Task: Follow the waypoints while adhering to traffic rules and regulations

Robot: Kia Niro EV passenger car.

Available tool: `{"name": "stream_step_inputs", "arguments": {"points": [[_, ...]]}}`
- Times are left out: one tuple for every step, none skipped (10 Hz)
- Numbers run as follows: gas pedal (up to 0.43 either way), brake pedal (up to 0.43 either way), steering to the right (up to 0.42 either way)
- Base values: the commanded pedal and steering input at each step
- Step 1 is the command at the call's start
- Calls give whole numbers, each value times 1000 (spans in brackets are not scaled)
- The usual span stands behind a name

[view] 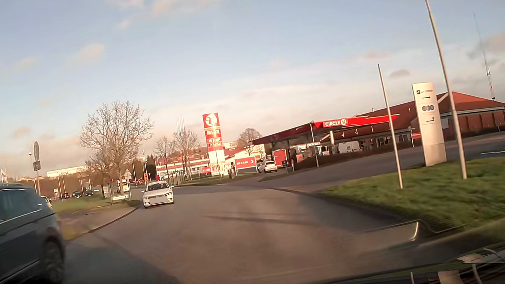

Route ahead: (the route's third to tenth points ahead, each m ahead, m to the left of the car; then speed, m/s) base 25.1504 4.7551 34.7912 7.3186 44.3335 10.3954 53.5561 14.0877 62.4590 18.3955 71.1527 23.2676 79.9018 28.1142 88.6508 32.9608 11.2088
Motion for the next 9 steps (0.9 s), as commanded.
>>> {"name": "stream_step_inputs", "arguments": {"points": [[197,0,-38],[197,0,-39],[197,0,-40],[197,0,-41],[197,0,-42],[197,0,-42],[197,0,-41],[197,0,-40],[197,0,-36]]}}
